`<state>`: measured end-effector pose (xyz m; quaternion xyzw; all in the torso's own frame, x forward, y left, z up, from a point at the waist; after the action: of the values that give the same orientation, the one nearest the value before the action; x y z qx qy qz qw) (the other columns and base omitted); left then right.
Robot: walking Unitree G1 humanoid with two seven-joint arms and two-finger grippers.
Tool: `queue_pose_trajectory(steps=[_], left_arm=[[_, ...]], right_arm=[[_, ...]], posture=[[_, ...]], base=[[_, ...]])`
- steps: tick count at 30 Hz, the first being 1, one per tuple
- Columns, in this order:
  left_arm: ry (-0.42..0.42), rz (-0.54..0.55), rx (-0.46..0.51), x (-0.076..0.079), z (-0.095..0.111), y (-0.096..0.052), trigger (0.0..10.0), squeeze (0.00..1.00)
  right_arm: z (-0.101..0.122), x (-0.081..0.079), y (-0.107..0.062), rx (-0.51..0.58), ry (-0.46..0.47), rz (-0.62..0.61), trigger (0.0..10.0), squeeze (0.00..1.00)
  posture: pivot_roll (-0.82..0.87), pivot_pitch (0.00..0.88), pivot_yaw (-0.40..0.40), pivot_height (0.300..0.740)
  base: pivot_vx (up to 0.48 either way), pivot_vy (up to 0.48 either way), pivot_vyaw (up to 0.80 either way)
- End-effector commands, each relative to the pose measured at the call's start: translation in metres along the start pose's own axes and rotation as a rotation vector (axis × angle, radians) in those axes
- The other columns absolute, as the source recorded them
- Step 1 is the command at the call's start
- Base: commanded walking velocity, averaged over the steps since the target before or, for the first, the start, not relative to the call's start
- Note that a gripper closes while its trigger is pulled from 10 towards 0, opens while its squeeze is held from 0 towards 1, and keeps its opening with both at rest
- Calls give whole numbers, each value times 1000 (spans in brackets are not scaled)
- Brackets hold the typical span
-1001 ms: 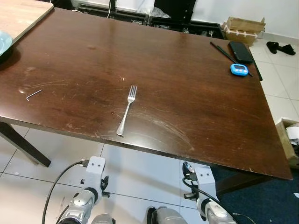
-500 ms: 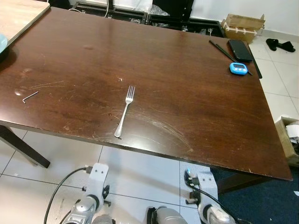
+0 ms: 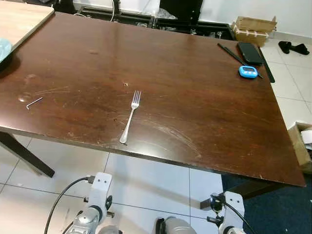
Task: Setting the table
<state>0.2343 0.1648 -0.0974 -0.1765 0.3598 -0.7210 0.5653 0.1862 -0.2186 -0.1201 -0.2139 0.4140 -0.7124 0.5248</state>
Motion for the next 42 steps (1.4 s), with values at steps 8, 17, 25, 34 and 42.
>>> queue_pose_trajectory(steps=[8,17,25,34,42], left_arm=[[-10,-11,-16,6,-4,0,10000,0],[-35,21,-27,2,-11,-3,10000,0],[-55,33,-34,-1,-15,-4,10000,0],[-88,47,-29,-3,-15,-5,10000,0],[-90,43,-23,-3,-14,-4,10000,0]], right_arm=[[-8,-6,0,-28,15,19,10000,0],[-6,-14,1,-48,-16,59,10000,0],[-7,-18,1,-58,-42,79,10000,0],[-2,-22,2,-33,-75,105,10000,0],[0,-25,2,-28,-89,116,10000,0]], posture=[[21,60,-6,740],[28,62,-14,740],[32,59,-21,740],[35,58,-26,740],[36,58,-27,740]], base=[[0,0,-800],[0,0,-622],[0,0,0],[0,0,0],[-172,0,0]])
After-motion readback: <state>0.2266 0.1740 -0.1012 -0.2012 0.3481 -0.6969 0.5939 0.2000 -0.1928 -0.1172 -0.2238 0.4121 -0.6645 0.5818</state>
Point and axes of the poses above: a point about 5 cm out from each wrist's last joint towards the gripper, its own y axis pointing out of the wrist towards the gripper, its own z axis along the axis of the wrist's last joint, x = y × z, the point moved 4 cm from there along y, pointing out of the wrist towards the gripper, and after that the axes turned 10 degrees about y, right-handed, at the moved point
